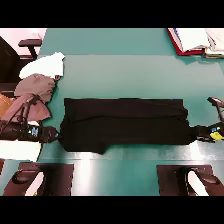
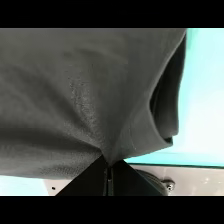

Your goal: Fold the shirts.

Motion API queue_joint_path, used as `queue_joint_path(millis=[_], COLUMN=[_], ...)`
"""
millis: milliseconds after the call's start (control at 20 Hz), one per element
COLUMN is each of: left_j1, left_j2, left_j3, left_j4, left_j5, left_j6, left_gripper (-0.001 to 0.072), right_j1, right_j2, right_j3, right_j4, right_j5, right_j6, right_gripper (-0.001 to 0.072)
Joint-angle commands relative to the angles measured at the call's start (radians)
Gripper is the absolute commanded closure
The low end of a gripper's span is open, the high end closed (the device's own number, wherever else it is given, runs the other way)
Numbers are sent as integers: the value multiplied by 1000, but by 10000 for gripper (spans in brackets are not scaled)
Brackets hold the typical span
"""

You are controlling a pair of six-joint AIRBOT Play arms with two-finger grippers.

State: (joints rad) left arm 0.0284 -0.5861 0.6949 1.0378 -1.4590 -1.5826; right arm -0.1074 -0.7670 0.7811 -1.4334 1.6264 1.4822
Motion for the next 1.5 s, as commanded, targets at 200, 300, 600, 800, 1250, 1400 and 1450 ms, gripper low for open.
queue_joint_path(millis=[200,300,600,800,1250,1400,1450], left_j1=[0,0,0,0,-122,-225,-255], left_j2=[-437,-576,-747,-740,-740,-750,-754], left_j3=[193,252,339,434,491,490,491], left_j4=[-6,-6,-25,-26,-75,-74,-73], left_j5=[299,343,435,322,323,406,427], left_j6=[161,180,210,211,213,155,139], left_gripper=[682,681,215,218,680,680,680], right_j1=[77,128,173,89,-375,-409,-402], right_j2=[-354,-478,-711,-720,-615,-694,-726], right_j3=[228,310,520,584,254,204,203], right_j4=[28,28,111,283,426,474,483], right_j5=[-215,-247,-271,-201,-206,-210,-212], right_j6=[8,8,-33,-169,-314,-367,-374], right_gripper=[699,698,494,198,34,34,34])
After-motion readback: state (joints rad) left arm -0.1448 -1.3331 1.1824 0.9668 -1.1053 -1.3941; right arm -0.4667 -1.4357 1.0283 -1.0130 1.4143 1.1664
